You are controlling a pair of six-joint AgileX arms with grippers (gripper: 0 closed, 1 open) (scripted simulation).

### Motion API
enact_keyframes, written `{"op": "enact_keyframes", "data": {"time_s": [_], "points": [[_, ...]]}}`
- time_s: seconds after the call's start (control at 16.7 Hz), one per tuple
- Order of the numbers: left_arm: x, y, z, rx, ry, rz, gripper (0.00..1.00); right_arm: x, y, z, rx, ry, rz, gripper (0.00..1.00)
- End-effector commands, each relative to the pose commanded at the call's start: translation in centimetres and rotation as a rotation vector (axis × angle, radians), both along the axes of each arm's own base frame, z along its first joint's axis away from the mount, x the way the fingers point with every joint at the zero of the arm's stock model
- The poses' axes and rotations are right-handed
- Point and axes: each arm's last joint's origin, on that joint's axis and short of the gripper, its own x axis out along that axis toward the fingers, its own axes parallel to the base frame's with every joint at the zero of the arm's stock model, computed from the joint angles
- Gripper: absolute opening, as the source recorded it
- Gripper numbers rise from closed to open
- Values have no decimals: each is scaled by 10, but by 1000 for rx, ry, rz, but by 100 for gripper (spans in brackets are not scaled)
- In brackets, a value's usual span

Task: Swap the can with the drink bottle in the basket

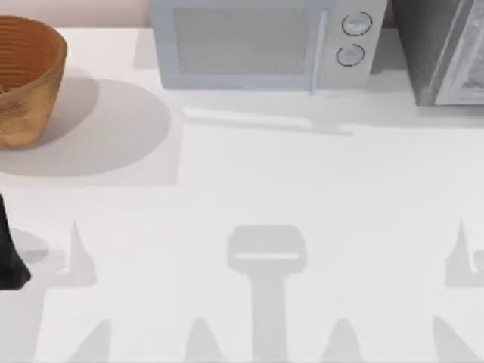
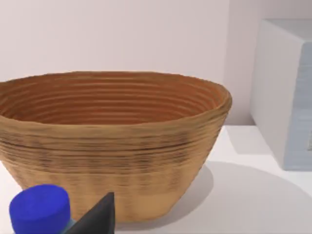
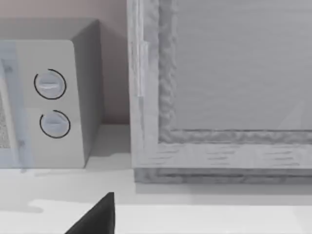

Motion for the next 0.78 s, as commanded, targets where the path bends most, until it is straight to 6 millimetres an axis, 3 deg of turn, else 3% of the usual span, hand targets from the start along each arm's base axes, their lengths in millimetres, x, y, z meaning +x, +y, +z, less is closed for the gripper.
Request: {"op": "enact_keyframes", "data": {"time_s": [0.42, 0.6, 0.78], "points": [[4, 2, 9, 9, 139, 8, 100, 0, 0, 0, 0, 0, 0, 100], [12, 4, 36, 19, 257, 7, 100, 0, 0, 0, 0, 0, 0, 100], [31, 7, 74, 29, 377, 0, 100, 0, 0, 0, 0, 0, 0, 100]]}}
